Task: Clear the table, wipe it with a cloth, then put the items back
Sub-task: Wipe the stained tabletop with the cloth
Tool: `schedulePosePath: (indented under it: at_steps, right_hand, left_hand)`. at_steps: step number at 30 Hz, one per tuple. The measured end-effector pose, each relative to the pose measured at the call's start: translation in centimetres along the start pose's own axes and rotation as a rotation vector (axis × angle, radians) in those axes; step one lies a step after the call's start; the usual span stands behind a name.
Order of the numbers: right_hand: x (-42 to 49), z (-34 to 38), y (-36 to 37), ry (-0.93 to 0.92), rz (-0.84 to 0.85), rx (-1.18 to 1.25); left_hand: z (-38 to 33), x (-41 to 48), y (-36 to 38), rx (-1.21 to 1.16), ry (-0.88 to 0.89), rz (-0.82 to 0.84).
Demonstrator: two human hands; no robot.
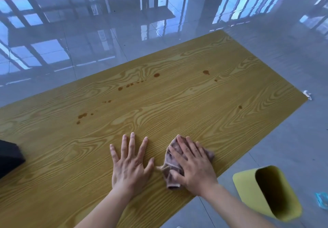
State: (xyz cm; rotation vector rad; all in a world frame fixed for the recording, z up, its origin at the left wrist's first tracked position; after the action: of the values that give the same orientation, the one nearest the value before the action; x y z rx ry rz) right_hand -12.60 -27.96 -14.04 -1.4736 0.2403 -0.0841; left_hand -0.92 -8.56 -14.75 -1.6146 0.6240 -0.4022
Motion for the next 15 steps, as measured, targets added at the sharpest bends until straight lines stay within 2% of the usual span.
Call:
schedulePosePath:
  at_steps: [2, 5, 6, 8, 10, 12, 14, 15]
  right_hand:
    - [1.4, -3.9, -0.1, 0.072, -0.002, -0.057]
    - [4.9, -6.5, -0.6, 0.478, -0.019, 0.007]
    - [5.7, -5.6, -0.8, 0.551, -0.019, 0.032]
    - [5.6, -2.1, -0.6, 0.474, -0.011, 0.029]
    - [3.2, 0.5, -0.2, 0.201, 0.012, -0.008]
    - [1.0, -0.2, -0.6, -0.027, 0.008, -0.003]
    - [0.8, -3.3, -0.6, -0.084, -0.009, -0.035]
    - [1.4, -5.0, -0.5, -0.022, -0.001, -0.065]
  left_hand:
    - [0.1, 0.0, -0.1, -0.008, -0.003, -0.003]
    - [0.0, 0.1, -0.2, -0.011, -0.013, -0.004]
    - [-0.1, 0.1, -0.3, -0.011, -0.015, 0.001]
    - [-0.1, 0.0, -0.4, -0.010, -0.020, -0.001]
    - [-0.1, 0.1, -0.6, -0.009, -0.027, -0.001]
    - [-0.2, 0.1, -0.7, -0.001, -0.029, 0.005]
    - [-0.2, 0.1, -0.7, 0.005, -0.030, 0.010]
    - [-0.2, 0.1, -0.7, 0.008, -0.031, 0.008]
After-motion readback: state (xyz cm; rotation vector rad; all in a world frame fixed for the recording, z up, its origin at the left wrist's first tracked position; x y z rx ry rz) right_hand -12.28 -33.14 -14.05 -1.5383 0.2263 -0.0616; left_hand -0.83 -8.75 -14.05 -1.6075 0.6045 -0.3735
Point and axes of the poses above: each hand's wrist, its own x-axis towards the middle knuckle, its own y-axis out of the palm, z = x × y, the point moved 3 cm from there along x, towards the middle knuckle, and after that the axes turned 5 degrees about y, right-handed, at the moved point
